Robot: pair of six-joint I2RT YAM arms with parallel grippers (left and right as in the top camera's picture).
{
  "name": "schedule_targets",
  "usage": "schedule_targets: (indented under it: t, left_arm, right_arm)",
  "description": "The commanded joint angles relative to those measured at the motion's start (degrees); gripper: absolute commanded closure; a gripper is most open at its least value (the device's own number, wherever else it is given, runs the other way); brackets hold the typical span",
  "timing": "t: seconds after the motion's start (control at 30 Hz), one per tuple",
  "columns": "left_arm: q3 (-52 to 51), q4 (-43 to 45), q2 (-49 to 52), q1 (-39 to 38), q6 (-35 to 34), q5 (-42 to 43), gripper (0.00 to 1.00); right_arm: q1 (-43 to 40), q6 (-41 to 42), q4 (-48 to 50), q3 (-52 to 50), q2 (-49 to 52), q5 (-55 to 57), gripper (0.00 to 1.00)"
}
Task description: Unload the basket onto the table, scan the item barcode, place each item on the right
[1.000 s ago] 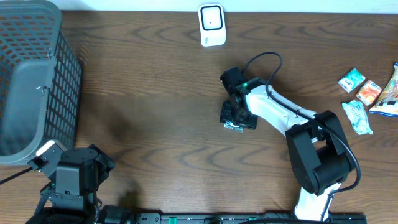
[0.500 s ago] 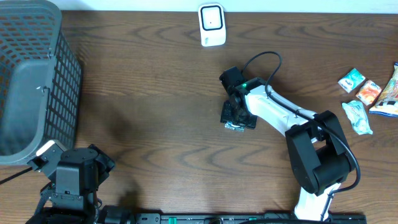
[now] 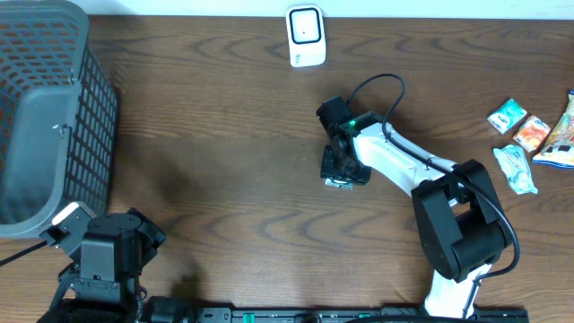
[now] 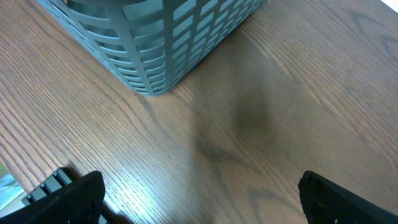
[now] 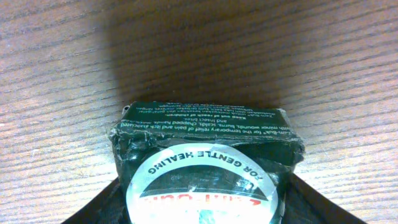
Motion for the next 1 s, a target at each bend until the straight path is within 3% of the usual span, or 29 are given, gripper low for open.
schedule_targets:
  t: [0.0,0.5,0.67,0.97]
  left_arm:
    - [0.0,-0.2,-0.1,0.2,-0.8,-0.9,0.02]
    - [0.0,-0.2,-0.1,0.2,-0.8,-0.9,0.02]
    - [0.0,-0.2,-0.1,0.2,-0.8,-0.9,0.02]
    - [0.0,-0.2,-0.1,0.2,-0.7,-0.9,0.02]
  right_arm:
    - [0.4,-2.7,-0.9,0.9,0.6,1.9,0.49]
    - [0.4,-8.7,-4.3,7.9,0.6,0.6,0.49]
    - [0.4,-12.6,-4.8,13.0,0.6,0.6,0.55]
    - [0.2,-20.3,4.5,19.5,0.6,1.1,0.57]
